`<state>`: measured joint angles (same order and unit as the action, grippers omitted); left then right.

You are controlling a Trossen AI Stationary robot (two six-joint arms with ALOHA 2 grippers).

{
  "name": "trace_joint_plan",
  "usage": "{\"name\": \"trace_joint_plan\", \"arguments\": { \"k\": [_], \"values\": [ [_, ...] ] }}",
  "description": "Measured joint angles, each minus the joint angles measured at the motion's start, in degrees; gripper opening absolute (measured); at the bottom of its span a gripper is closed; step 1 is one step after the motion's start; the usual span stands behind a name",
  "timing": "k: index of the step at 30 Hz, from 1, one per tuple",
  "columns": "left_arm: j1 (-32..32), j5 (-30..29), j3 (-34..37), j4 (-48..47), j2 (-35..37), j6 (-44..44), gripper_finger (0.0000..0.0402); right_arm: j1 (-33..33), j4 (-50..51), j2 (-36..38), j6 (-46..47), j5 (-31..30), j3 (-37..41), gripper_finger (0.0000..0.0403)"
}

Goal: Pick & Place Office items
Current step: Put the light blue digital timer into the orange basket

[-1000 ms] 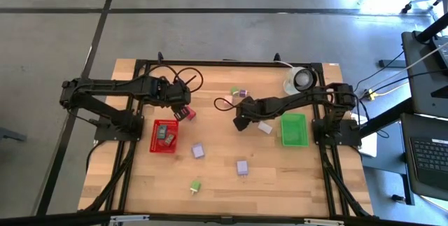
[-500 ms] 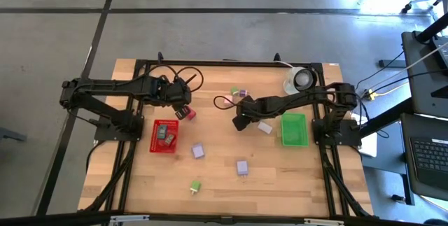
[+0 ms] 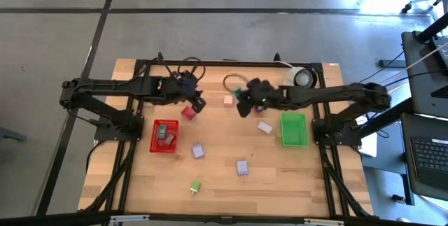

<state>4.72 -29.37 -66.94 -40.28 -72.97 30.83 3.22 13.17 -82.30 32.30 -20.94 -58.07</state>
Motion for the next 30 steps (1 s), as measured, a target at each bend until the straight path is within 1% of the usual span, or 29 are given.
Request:
{"name": "trace_joint_plan", "arguments": {
  "k": [3, 7, 11, 15, 19, 24, 27, 30],
  "values": [
    [0.1, -0.2, 0.0, 6.4, 0.0, 0.0, 0.0148, -0.1, -3.6, 3.3, -6.6, -1.8, 0.0, 0.0148],
    [0.1, 0.7, 0.0, 14.8, 0.0, 0.1, 0.0148, -0.1, -8.5, 6.2, -16.1, -2.8, 0.0, 0.0147],
    [0.0, 2.6, 0.0, 21.7, 0.0, 2.1, 0.0154, 0.0, -13.3, 7.7, -22.3, -4.1, 0.0, 0.0147],
    [0.0, 5.4, 0.0, 27.0, 0.0, 3.1, 0.0171, -0.1, -15.4, 8.1, -28.3, -3.7, -0.1, 0.0147],
    [0.1, 9.4, 0.0, 30.0, 0.0, 6.1, 0.0200, -0.1, -15.1, 8.1, -38.2, -3.5, -0.1, 0.0147],
    [0.3, 9.1, 0.0, 30.1, -1.2, 12.8, 0.0240, -0.1, -15.1, 8.1, -49.5, -3.5, -0.1, 0.0147],
    [0.3, 8.5, 0.0, 30.7, -3.7, 17.4, 0.0257, -0.5, -14.7, 7.5, -52.9, -3.7, -0.1, 0.0147],
    [0.4, 8.7, 0.0, 34.1, -6.4, 19.5, 0.0266, -0.8, -13.3, 6.8, -53.5, -3.7, -0.2, 0.0147]
  ]
}}
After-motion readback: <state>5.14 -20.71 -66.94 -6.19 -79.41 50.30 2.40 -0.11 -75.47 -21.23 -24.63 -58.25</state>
